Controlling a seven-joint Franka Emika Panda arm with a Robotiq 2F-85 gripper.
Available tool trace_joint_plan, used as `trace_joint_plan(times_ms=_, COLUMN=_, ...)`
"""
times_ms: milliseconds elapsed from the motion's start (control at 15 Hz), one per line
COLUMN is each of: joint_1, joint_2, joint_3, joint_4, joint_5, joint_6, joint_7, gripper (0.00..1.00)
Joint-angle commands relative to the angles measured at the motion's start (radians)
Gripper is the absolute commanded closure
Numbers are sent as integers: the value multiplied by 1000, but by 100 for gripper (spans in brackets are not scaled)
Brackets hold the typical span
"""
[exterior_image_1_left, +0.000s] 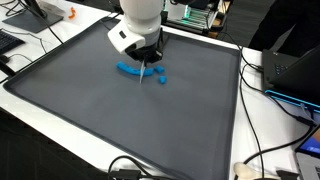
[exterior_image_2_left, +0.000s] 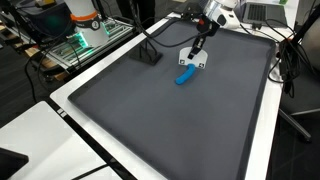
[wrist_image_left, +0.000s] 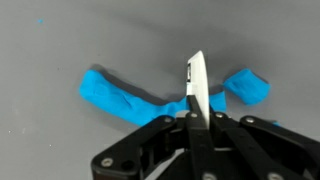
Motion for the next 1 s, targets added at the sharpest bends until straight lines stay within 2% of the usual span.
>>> trace_joint_plan(times_ms=0, joint_1=-8, joint_2=0, joint_3=4, joint_4=-45, joint_5=-1, joint_6=-6, joint_7=-10, gripper=99)
trace_joint_plan(times_ms=933, joint_1=-24, joint_2=-47, joint_3=17, joint_4=-68, joint_5=16, joint_6=-168, joint_7=-79, gripper=99)
